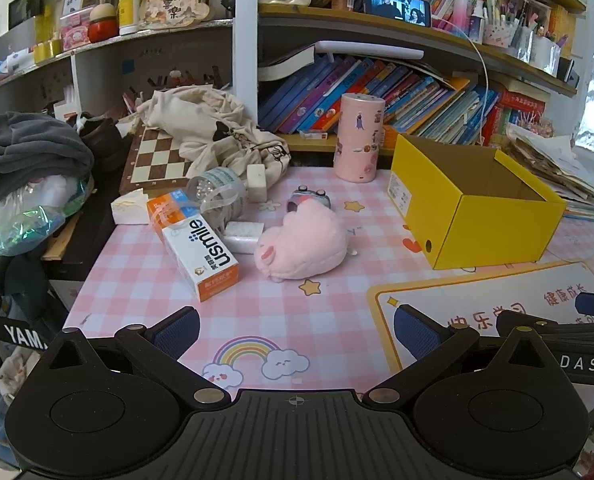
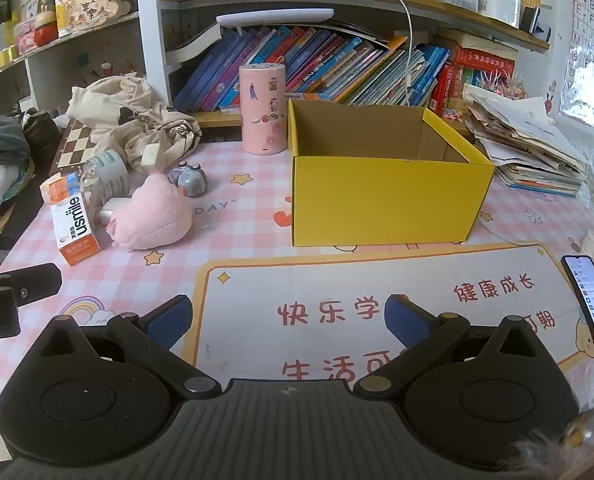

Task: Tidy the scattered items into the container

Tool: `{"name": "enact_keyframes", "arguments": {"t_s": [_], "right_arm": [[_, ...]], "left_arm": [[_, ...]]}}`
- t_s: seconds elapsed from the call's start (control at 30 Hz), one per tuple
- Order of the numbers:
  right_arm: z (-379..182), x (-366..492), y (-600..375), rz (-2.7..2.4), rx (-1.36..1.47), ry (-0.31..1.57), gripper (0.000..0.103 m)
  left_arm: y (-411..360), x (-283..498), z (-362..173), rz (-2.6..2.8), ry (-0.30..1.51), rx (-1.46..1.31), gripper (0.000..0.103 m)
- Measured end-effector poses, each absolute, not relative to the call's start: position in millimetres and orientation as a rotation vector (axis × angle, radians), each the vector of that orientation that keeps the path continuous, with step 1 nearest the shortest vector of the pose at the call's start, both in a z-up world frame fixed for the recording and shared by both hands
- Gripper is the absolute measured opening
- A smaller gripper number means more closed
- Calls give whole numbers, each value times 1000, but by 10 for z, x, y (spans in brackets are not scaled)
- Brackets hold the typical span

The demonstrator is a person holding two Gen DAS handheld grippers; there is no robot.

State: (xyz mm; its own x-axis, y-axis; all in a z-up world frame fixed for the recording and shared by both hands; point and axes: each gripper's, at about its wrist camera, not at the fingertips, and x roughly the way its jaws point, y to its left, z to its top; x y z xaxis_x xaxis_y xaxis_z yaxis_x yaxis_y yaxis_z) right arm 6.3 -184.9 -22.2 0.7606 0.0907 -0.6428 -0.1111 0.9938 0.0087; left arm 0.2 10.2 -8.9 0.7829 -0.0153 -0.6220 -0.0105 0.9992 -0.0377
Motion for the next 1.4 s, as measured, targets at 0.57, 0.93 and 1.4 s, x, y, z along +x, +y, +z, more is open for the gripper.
{"name": "enact_keyframes", "arguments": {"t_s": [0.57,0.93,1.4], "right_arm": [[-217,11,-1886,104,-28,693,103],[-207,7,-1879,112,-33,691,103],[-206,5,-1883,109,-30,695,103]], "left_arm": [[71,-35,-90,-10,667,-30,103],[103,-42,-83,-5,664,-45,103],[101,-34,-94,-17,675,-54,103]]}}
